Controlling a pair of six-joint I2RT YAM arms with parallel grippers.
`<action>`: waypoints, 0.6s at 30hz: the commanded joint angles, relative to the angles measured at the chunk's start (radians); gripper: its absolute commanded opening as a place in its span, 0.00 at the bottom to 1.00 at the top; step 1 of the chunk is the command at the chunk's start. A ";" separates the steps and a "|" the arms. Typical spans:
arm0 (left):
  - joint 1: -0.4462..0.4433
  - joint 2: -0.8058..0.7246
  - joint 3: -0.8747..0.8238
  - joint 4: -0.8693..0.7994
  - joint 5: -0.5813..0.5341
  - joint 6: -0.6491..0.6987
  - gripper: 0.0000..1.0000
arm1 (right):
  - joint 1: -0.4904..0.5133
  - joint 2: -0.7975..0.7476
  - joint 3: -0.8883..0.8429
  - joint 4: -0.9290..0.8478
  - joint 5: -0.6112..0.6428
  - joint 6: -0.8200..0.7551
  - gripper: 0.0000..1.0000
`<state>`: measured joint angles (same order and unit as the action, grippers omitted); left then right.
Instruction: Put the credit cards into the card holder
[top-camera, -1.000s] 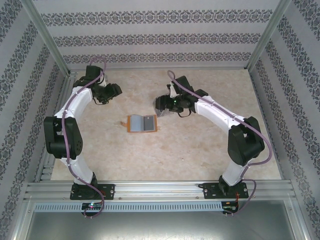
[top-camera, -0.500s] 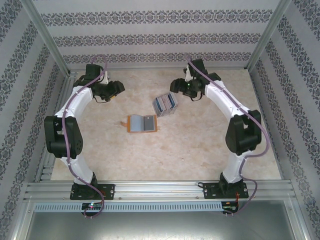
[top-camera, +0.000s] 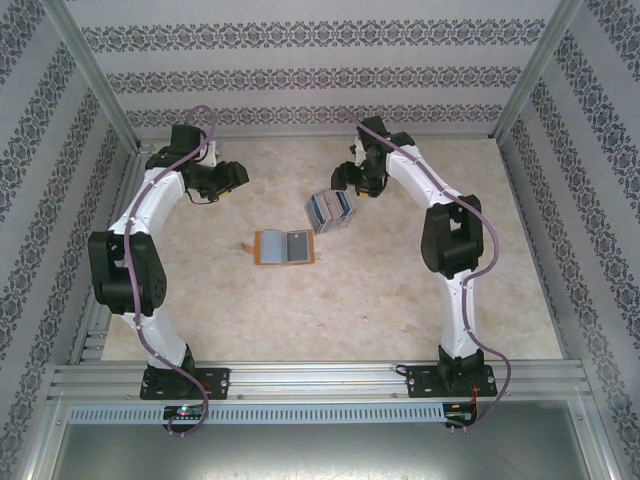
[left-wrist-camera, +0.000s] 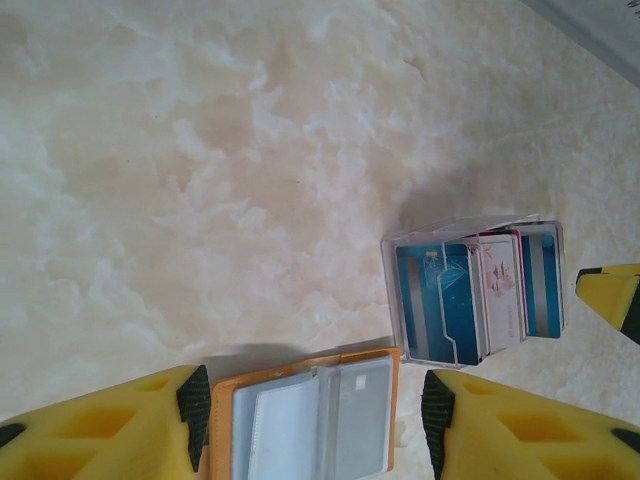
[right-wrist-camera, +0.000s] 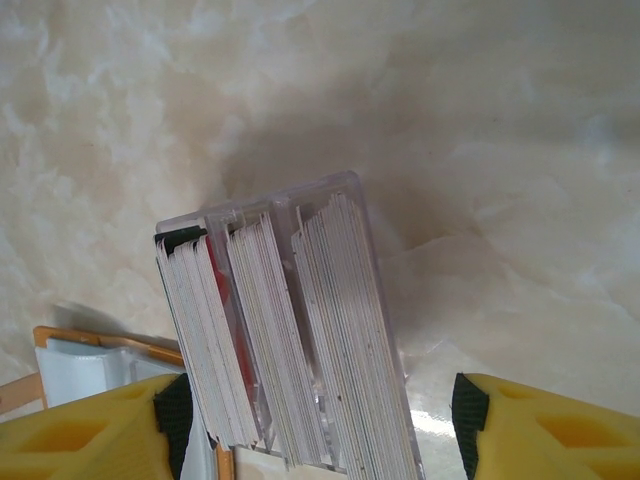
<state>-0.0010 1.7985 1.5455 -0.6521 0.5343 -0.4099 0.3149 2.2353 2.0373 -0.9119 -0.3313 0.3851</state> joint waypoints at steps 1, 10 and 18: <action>-0.011 0.005 0.046 -0.041 0.003 0.006 0.60 | 0.017 0.044 0.073 -0.055 -0.036 -0.020 0.71; -0.012 0.024 0.055 -0.069 -0.002 0.035 0.60 | 0.035 0.101 0.125 -0.082 -0.086 -0.023 0.71; -0.012 0.037 0.062 -0.071 0.014 0.033 0.60 | 0.047 0.121 0.153 -0.097 -0.076 -0.023 0.71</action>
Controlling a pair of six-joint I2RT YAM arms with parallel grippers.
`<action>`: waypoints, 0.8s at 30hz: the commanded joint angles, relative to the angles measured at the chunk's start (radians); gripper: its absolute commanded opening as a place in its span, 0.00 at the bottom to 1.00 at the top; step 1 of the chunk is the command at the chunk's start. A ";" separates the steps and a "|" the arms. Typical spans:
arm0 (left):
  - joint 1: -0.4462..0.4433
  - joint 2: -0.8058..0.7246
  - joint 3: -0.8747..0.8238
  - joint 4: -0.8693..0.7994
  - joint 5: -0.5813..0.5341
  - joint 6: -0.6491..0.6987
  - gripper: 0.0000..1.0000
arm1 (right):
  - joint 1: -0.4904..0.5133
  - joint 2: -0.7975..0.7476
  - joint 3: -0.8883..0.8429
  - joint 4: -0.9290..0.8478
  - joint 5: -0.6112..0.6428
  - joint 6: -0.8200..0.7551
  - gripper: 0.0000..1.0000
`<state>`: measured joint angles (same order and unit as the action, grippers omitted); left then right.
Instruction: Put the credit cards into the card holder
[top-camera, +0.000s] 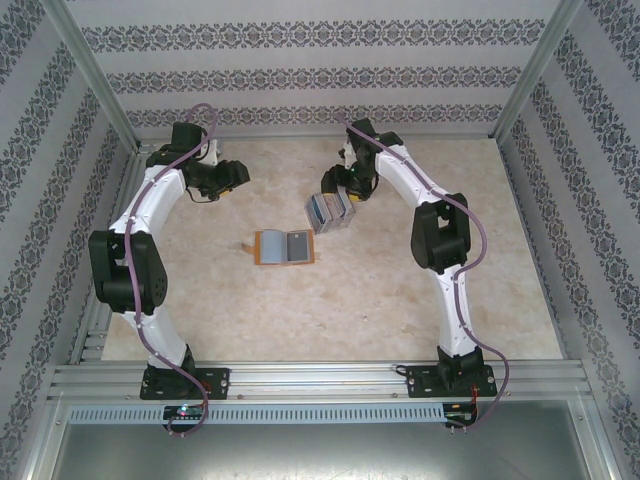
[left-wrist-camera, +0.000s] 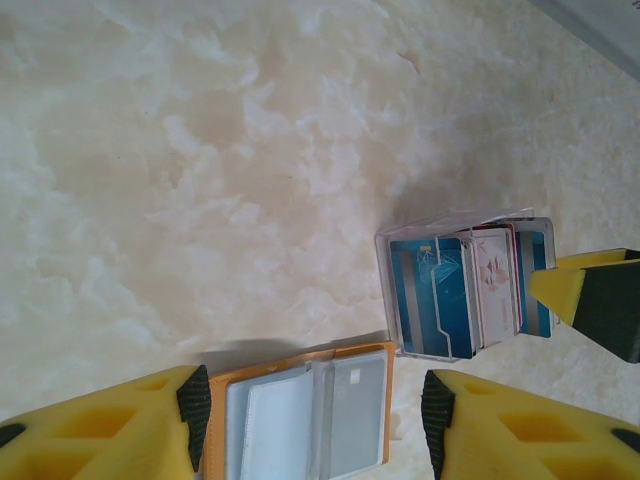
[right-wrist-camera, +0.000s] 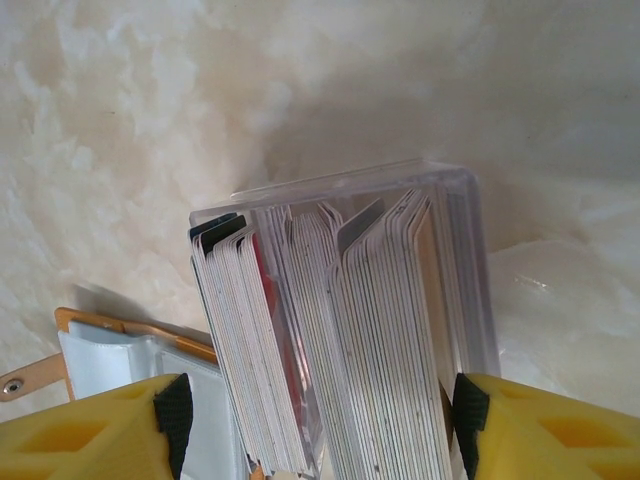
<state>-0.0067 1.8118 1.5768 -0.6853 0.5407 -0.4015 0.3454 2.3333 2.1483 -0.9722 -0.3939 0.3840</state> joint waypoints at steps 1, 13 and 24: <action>-0.006 0.025 0.035 -0.043 0.007 0.028 0.60 | 0.019 0.033 0.058 -0.048 -0.005 -0.027 0.71; -0.006 0.024 0.040 -0.048 0.016 0.025 0.60 | 0.020 0.020 0.107 -0.052 -0.045 -0.005 0.71; -0.006 0.022 0.043 -0.050 0.016 0.024 0.60 | 0.015 0.005 0.092 -0.077 -0.011 -0.026 0.61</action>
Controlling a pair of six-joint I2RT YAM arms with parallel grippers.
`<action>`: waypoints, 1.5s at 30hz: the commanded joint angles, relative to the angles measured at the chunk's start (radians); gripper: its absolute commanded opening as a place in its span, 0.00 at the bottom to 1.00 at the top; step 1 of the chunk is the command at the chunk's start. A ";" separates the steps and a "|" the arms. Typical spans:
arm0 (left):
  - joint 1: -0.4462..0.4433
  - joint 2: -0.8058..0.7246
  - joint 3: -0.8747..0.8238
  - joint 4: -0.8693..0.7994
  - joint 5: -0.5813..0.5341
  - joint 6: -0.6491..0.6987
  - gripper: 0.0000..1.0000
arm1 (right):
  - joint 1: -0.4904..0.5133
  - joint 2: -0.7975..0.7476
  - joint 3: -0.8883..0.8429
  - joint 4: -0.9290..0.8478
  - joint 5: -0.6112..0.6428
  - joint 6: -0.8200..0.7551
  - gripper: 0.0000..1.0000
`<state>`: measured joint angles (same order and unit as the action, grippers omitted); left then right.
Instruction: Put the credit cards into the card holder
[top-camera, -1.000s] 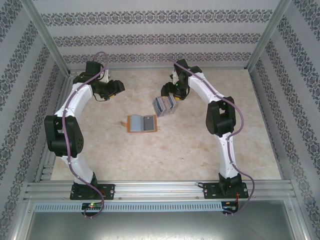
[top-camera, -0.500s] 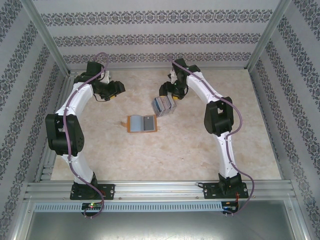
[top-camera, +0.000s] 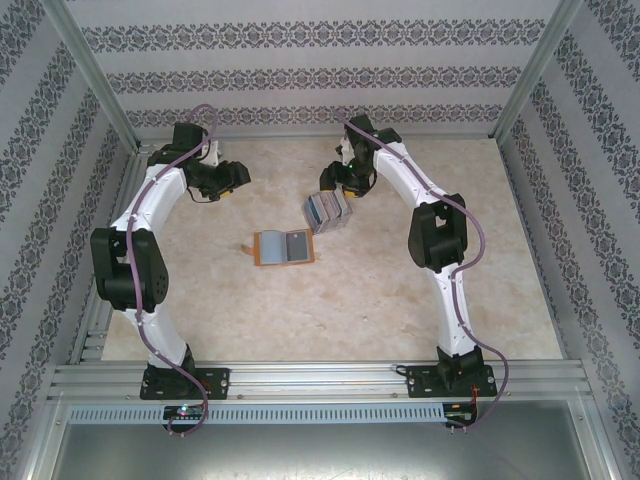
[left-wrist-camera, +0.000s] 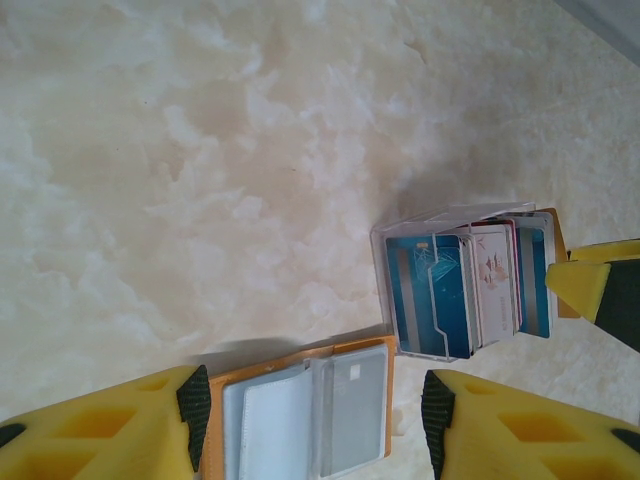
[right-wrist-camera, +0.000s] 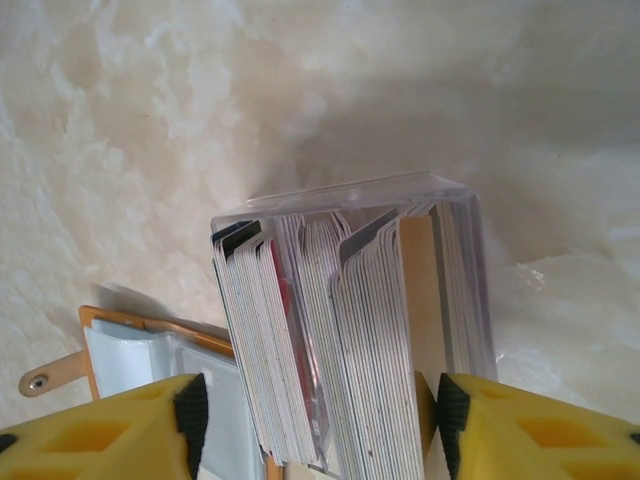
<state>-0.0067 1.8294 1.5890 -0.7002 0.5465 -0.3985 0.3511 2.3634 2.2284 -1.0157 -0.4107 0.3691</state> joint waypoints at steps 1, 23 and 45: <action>-0.006 0.004 0.031 -0.035 0.008 0.021 0.60 | 0.008 -0.027 0.010 -0.035 0.012 -0.012 0.60; -0.006 0.009 0.037 -0.044 -0.001 0.024 0.60 | -0.020 -0.062 -0.013 -0.047 0.032 -0.024 0.33; -0.006 0.011 0.039 -0.047 0.002 0.018 0.59 | -0.048 -0.110 -0.017 -0.072 0.075 -0.050 0.07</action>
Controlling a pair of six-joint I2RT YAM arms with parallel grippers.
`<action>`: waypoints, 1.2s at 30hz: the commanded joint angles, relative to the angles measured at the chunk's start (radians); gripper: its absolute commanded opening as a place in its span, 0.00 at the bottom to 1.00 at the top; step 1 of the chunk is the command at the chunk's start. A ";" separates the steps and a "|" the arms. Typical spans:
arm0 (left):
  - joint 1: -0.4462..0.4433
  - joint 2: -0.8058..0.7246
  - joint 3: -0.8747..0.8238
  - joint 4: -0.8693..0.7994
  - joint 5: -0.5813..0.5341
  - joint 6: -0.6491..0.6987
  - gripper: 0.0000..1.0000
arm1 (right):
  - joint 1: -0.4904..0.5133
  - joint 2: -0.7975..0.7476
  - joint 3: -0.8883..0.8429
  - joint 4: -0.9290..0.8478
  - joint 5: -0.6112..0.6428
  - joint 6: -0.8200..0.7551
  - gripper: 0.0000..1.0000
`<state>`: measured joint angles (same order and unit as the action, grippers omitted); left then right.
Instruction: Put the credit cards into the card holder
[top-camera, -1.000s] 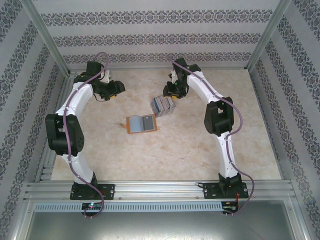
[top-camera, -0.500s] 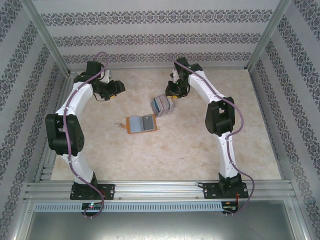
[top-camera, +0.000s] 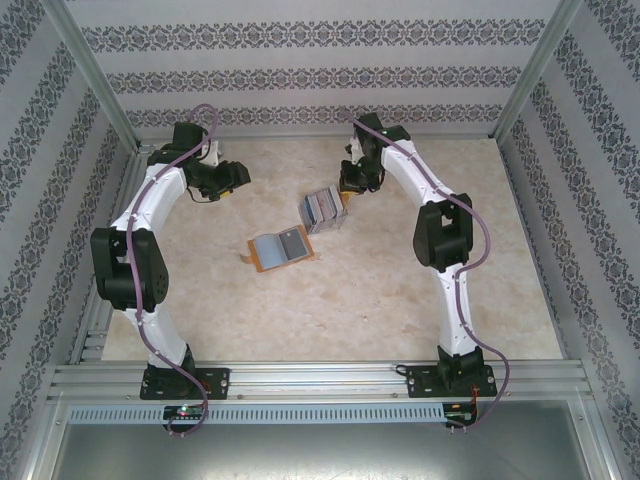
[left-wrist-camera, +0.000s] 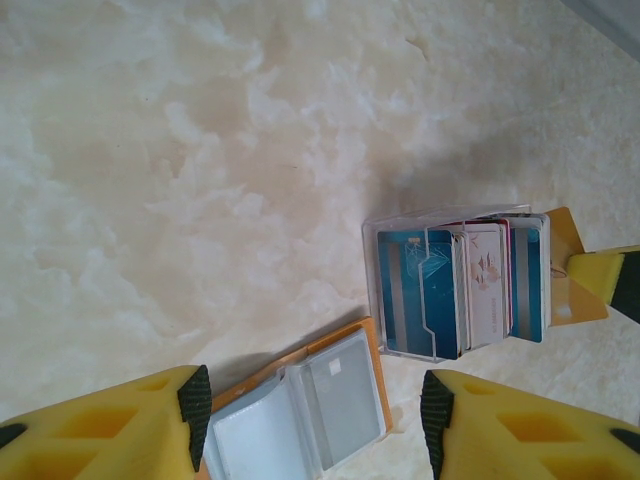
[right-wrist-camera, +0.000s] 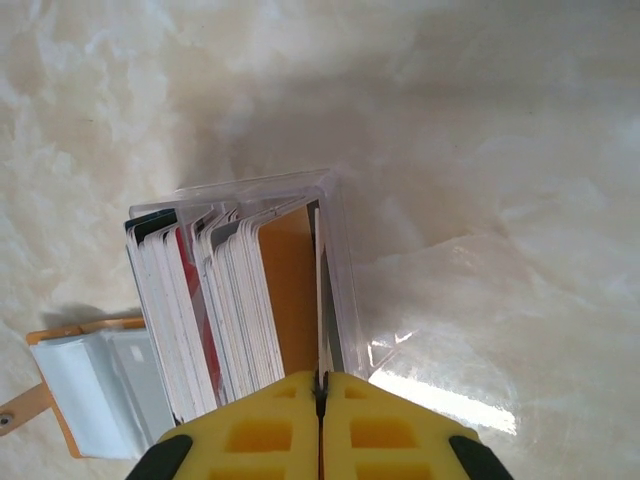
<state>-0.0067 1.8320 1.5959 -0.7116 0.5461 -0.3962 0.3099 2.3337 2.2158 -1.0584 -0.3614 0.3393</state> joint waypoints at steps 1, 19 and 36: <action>-0.006 0.009 0.032 -0.036 0.002 0.014 0.59 | -0.009 -0.085 -0.005 -0.033 0.032 -0.023 0.07; -0.006 0.013 0.030 -0.071 -0.040 0.011 0.58 | 0.119 -0.286 -0.180 0.081 -0.019 -0.109 0.06; -0.013 -0.138 -0.366 0.009 0.018 -0.073 0.49 | 0.260 -0.026 -0.177 0.167 0.126 -0.098 0.07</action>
<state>-0.0071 1.7374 1.2785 -0.7345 0.5327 -0.4335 0.5842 2.2932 2.0251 -0.9024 -0.3016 0.2512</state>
